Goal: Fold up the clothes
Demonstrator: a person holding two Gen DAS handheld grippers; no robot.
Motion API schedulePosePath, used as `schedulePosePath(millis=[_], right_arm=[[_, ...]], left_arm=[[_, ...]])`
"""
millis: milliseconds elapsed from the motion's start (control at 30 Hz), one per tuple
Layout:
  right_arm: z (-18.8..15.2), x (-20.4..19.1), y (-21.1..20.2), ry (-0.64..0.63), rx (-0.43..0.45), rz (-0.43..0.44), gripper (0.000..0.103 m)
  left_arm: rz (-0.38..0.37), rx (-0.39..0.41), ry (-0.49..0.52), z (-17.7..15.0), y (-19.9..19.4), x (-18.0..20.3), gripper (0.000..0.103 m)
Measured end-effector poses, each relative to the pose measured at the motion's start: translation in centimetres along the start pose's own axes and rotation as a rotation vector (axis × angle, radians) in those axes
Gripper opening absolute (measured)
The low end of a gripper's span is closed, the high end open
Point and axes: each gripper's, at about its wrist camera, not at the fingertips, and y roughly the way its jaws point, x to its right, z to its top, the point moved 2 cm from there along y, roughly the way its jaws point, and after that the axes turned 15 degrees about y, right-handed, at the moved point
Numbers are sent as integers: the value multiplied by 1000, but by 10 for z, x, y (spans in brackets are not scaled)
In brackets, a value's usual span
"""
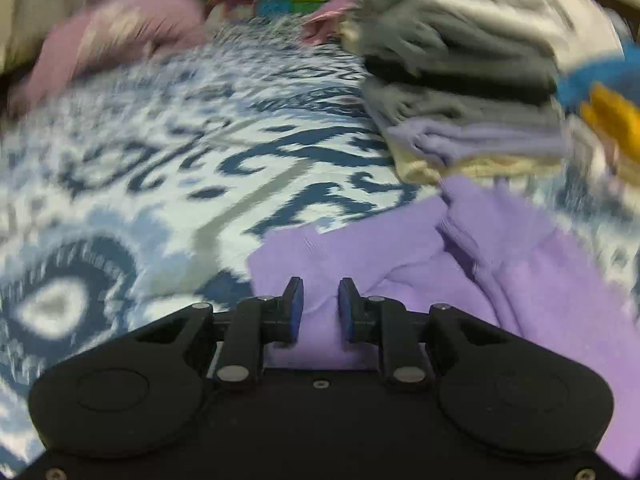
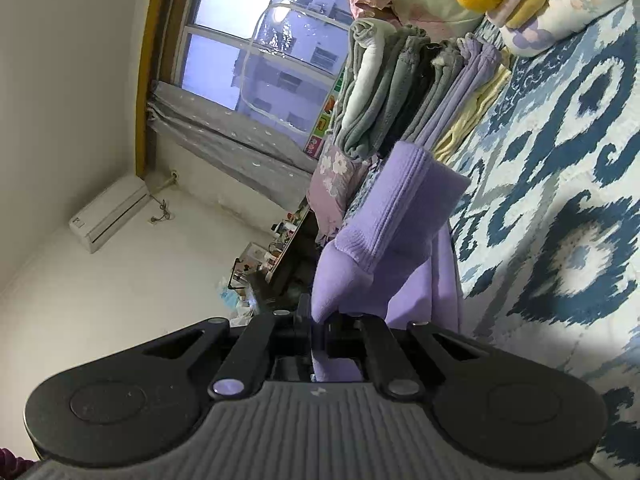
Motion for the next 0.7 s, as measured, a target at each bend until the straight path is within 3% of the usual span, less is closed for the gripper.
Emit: schedulePosePath(millis=[200,333,467,633,700], right_arm=[[1,2,1,8,-2,0,7],[0,-1,-1,-2,-2,4,7],[0,-3,-2,1,-4,11,8],[-1,-3,-1,-5,-11,11,8],[-1,-2,0,-5,-7,7,8]], left_arm=[[39,-5,98,4,-13,8,19],[42,69,17,-3,-51,-5,19],[69,68,-17,-16,-66,-9,19],[56,29,-21,-7,-38,0,19],[62,-41,59,-5,-16,13,18]])
